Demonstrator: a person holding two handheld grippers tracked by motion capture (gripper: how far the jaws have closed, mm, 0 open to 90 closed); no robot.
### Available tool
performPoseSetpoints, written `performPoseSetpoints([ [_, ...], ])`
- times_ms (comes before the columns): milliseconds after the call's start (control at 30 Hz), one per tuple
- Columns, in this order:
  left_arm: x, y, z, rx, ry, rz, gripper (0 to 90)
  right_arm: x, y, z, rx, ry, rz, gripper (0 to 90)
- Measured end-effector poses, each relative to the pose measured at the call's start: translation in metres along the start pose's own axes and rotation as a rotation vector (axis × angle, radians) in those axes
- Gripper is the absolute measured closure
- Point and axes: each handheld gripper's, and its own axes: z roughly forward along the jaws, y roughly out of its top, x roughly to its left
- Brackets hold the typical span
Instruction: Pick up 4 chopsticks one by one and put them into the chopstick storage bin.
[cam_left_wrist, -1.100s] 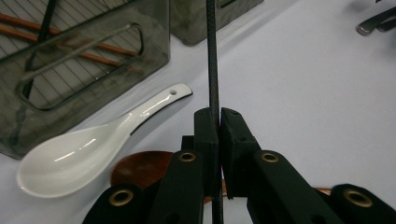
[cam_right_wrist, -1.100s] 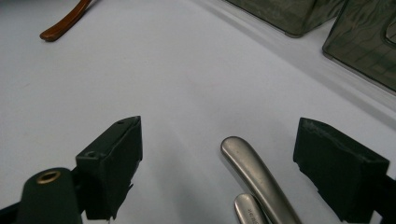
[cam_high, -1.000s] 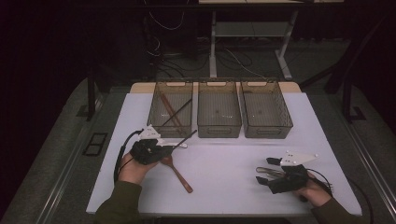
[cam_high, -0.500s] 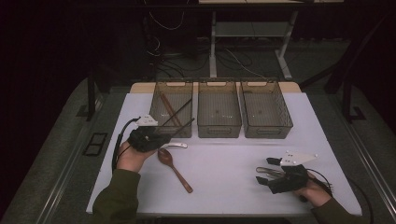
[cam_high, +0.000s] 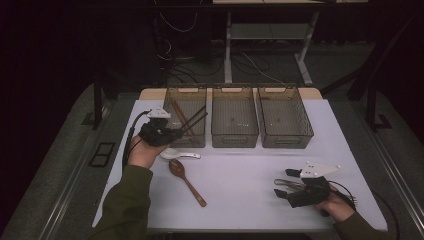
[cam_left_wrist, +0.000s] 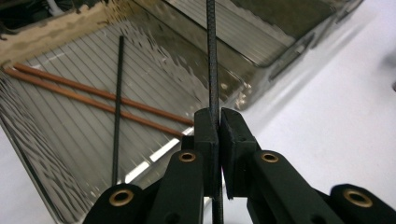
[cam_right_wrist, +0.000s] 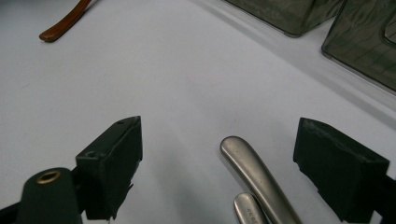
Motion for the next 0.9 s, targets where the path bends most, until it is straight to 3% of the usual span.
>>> performPoseSetpoints([
  [267, 0.015, 0.021, 0.008, -0.006, 0.024, -0.006, 84.8, 0.000, 0.000, 0.000, 0.001, 0.000, 0.002, 15.6],
  [533, 0.037, 0.040, 0.017, -0.041, 0.046, -0.060, 84.8, -0.001, 0.000, -0.001, 0.000, -0.002, 0.001, 15.6],
  [667, 0.043, 0.050, 0.022, -0.041, 0.065, -0.058, 84.8, -0.001, -0.001, -0.001, -0.001, -0.001, 0.002, 15.6],
  [900, 0.055, 0.057, 0.037, -0.053, 0.078, -0.082, 84.8, -0.001, -0.001, -0.002, -0.002, 0.002, 0.002, 15.6],
])
